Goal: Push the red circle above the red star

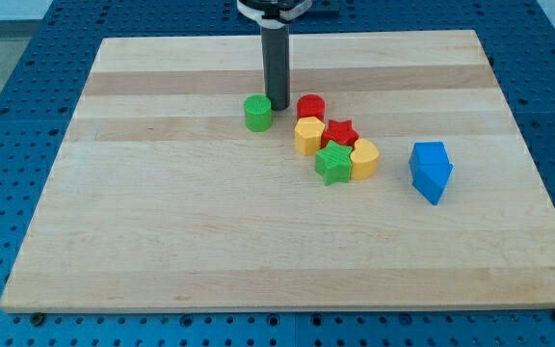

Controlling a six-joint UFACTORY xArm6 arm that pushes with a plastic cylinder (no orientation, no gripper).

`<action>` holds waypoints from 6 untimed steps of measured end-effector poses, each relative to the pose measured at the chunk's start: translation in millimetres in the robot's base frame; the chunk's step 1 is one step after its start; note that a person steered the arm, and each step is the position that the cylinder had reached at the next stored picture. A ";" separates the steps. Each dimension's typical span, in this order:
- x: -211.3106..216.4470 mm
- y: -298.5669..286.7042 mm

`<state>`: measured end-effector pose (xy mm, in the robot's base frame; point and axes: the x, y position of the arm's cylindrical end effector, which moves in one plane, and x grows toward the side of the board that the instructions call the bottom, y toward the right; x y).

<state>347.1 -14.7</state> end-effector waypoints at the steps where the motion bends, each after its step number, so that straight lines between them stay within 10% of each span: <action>1: 4.7 10.6; 6: 33.4 28.1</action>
